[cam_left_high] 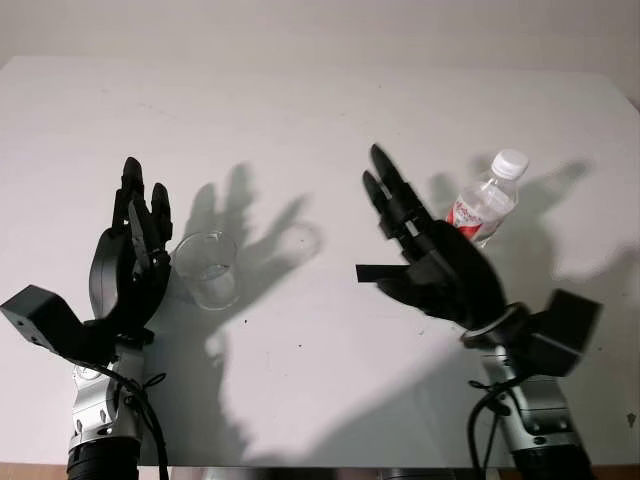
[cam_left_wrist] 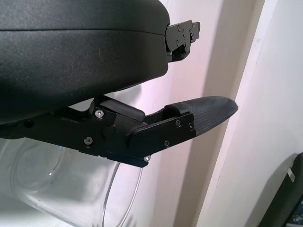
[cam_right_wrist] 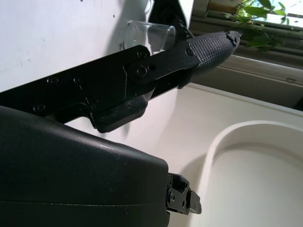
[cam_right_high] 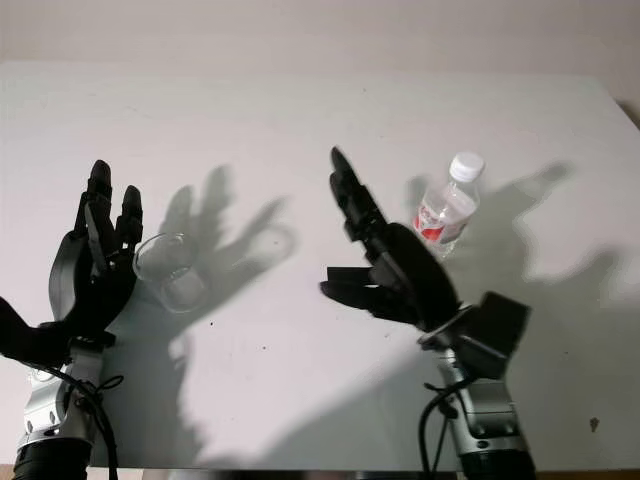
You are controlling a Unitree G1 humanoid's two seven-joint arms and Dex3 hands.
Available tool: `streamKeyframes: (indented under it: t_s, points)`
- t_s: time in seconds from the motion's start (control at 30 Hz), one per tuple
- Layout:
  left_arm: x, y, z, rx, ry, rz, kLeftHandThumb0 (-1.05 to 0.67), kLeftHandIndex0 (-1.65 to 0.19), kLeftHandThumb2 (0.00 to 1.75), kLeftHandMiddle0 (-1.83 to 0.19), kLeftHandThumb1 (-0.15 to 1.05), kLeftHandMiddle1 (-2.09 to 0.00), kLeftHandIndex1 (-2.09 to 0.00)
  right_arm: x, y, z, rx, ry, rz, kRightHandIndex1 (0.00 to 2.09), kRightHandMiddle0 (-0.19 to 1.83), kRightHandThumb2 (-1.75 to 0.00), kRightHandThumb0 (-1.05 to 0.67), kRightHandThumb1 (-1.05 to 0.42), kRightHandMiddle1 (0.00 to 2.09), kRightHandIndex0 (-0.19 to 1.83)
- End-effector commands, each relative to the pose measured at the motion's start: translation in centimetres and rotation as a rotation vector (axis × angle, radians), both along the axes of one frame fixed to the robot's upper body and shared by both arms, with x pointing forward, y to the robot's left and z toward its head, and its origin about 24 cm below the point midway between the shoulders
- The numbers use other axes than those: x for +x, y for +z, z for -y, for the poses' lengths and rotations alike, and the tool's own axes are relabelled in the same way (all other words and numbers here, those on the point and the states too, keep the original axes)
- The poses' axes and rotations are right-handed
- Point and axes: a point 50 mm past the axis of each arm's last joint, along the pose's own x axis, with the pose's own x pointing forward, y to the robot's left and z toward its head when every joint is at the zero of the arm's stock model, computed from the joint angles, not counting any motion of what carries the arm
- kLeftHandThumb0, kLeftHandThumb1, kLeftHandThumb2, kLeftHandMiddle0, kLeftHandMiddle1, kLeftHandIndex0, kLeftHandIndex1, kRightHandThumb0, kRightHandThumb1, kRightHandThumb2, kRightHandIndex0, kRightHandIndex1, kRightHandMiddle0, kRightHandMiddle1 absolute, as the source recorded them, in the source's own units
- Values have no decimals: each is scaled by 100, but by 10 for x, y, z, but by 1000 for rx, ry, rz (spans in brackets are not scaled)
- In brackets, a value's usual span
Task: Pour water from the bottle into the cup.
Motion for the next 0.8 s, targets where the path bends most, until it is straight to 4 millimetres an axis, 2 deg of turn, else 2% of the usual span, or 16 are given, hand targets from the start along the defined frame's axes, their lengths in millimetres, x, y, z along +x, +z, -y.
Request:
streamKeyframes:
  t_s: [0.0,0.13,0.23,0.4,0.6,0.77]
  points:
    - [2,-3,3,3,-8,-7,-77,19,72,19,105,0,0,0,20,6,-7,8,65,0,-19,-6,-89,-102,0,-19]
    - [7,-2,7,2,-16,-5,-78,19,73,19,105,0,0,5,68,18,-66,21,200,0,-19,-4,-82,-98,0,-19]
    - [8,-3,9,-3,-21,0,-77,19,73,19,105,0,0,10,93,23,-62,44,256,0,-19,-4,-80,-96,0,-19]
    - [9,-6,10,-10,-20,-4,-78,19,73,19,105,0,0,12,113,27,8,99,302,0,-17,-5,-83,-94,2,-19]
    - [11,-7,11,-15,-26,1,-77,19,74,19,105,0,0,13,128,36,100,211,291,0,-19,-6,-87,-95,0,-19]
    - [12,-7,10,-15,-33,7,-77,19,75,19,105,0,0,14,137,56,246,264,336,0,-19,-8,-78,-103,0,-19]
